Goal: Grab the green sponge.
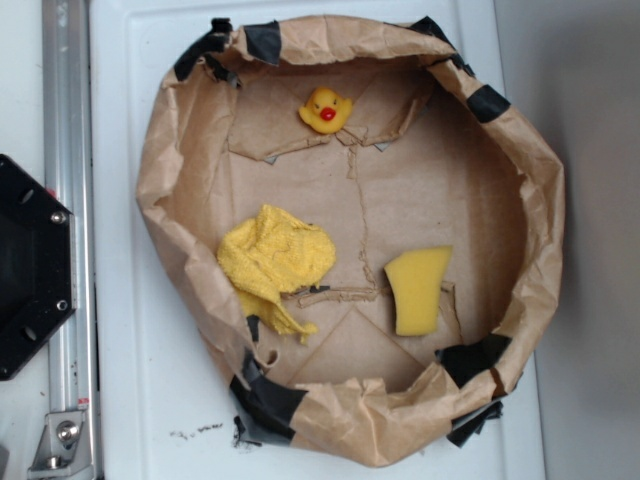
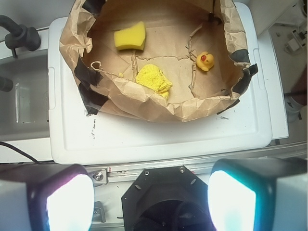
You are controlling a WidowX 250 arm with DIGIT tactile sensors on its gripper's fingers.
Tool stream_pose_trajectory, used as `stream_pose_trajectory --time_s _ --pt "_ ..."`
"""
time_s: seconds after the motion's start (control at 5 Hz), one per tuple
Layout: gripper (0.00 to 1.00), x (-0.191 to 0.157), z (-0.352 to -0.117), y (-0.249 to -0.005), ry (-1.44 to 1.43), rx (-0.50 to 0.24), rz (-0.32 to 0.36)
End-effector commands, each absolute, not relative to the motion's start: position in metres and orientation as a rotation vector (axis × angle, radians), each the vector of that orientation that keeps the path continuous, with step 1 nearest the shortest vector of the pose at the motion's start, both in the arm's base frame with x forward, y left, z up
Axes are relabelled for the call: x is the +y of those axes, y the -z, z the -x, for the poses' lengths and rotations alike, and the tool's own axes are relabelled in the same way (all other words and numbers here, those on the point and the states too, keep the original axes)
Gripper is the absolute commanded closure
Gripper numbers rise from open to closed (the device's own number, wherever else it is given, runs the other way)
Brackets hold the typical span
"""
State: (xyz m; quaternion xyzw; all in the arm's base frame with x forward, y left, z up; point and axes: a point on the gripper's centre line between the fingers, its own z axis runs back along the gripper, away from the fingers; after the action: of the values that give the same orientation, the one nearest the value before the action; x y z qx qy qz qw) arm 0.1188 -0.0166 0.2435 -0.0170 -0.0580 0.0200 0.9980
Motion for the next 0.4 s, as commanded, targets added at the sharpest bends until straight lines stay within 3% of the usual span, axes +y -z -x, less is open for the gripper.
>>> stream_pose_trajectory --time_s 0.0,0.2 --pt "0.0 -0.017 -0.119 -0.243 -0.04 -0.116 0.034" --pt "0.0 0.014 -0.165 -0.193 -0.107 -0.192 0.088"
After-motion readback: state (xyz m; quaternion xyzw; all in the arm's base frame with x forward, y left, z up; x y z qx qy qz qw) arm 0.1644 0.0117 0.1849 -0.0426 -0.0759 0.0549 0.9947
